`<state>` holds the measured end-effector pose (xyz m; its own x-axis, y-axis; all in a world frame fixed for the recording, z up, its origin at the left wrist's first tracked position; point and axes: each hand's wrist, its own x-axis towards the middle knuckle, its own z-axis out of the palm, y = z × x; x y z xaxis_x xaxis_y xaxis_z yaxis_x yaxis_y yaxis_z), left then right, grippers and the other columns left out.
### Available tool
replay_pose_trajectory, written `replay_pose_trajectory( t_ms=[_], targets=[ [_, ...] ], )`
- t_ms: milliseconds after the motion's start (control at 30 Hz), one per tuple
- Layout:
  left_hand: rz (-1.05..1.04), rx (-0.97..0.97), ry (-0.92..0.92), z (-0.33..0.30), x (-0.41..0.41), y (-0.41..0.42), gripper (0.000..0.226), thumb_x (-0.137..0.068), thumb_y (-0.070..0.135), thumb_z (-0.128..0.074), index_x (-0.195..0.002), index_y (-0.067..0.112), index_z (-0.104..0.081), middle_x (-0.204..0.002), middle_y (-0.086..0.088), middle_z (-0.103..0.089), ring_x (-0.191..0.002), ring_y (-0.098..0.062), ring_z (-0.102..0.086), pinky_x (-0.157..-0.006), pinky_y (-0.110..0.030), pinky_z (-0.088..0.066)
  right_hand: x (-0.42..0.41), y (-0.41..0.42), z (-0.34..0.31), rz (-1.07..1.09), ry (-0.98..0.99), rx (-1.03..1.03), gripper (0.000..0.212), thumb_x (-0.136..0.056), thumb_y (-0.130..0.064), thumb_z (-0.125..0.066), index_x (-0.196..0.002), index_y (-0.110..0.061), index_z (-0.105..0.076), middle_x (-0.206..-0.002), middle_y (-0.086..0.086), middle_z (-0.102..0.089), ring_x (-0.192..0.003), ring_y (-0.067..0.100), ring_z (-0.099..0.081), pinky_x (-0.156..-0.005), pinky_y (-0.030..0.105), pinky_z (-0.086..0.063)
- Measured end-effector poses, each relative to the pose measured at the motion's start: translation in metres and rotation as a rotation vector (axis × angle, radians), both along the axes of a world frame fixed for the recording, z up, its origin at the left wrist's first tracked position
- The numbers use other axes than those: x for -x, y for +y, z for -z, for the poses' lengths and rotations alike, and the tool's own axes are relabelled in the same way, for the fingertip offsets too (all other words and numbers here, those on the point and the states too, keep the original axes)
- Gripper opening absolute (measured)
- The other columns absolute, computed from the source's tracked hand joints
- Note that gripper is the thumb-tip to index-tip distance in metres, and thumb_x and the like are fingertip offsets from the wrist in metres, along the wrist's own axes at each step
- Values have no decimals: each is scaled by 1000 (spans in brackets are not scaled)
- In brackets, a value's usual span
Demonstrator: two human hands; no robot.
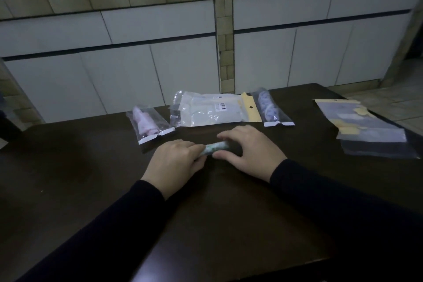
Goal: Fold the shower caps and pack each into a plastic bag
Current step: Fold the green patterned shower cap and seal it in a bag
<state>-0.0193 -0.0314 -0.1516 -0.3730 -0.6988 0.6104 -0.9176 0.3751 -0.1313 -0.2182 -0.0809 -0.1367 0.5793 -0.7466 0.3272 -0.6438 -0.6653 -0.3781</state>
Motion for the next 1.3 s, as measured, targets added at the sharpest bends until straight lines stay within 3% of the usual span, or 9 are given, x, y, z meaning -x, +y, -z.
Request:
replay_pose_trajectory(
  t_ms=[67,200,467,567,700,800,1000,1133,1300],
  targets=[
    [21,12,29,-4,15,-7,10,-75,21,-78,-83,15,-76,-71,-1,-71,-57,-17,-64,-51,-26,-50,25,-2,-6,110,-27,-14,46,-88,-54,-53,-125,-28,-57,-117,-7,-59,-111,9,-51,-98,32,-43],
    [111,-13,60,-7,60,-27,14,-79,23,-73,-90,15,-75,-75,-1,-70,-63,-15,-65,-56,-28,-53,80,-11,-5,493,126,104,35,-93,-42,-51,-123,-26,-58,-117,-2,-59,-110,16,-50,-98,38,-38],
    [219,-16,46,-5,149,-65,8,-80,25,-73,-79,17,-69,-69,0,-66,-59,-14,-59,-57,-20,-36,150,-27,4,864,265,132,41,-93,-35,-49,-131,-19,-48,-126,7,-47,-117,26,-43,-94,44,-37],
    [244,-36,54,-4,162,-72,7,-83,26,-70,-81,19,-70,-71,1,-66,-61,-12,-59,-58,-20,-37,152,-33,2,884,332,98,37,-94,-36,-47,-125,-17,-50,-117,7,-55,-112,27,-47,-93,45,-35],
    [261,-43,83,-2,159,-74,8,-79,24,-74,-84,18,-73,-71,0,-68,-60,-14,-60,-56,-23,-44,146,-39,-6,882,427,105,21,-93,-23,-50,-111,-14,-59,-104,7,-57,-106,27,-50,-93,44,-36],
    [235,-32,102,-2,152,-74,11,-74,21,-79,-83,17,-74,-68,0,-68,-58,-16,-60,-56,-21,-38,142,-40,-14,838,434,138,17,-94,-20,-52,-106,-12,-61,-91,7,-54,-97,24,-54,-89,39,-39],
    [183,-47,186,-5,141,-71,16,-75,20,-79,-90,17,-75,-72,0,-69,-60,-12,-60,-57,-20,-42,123,-24,-22,623,71,315,21,-97,-20,-48,-109,-11,-62,-94,5,-59,-83,17,-58,-75,29,-51],
    [132,-28,261,-13,129,-61,20,-73,15,-80,-93,12,-75,-72,-2,-70,-60,-13,-60,-58,-22,-47,109,-5,-35,524,-58,292,21,-95,-18,-47,-116,-19,-51,-93,1,-51,-76,13,-55,-68,30,-54],
    [52,28,330,-20,106,-49,27,-70,8,-82,-96,7,-75,-76,-8,-71,-65,-20,-64,-67,-25,-48,82,15,-43,417,-183,94,22,-97,-22,-43,-106,-13,-62,-100,0,-56,-81,9,-57,-73,24,-54]
  ],
)
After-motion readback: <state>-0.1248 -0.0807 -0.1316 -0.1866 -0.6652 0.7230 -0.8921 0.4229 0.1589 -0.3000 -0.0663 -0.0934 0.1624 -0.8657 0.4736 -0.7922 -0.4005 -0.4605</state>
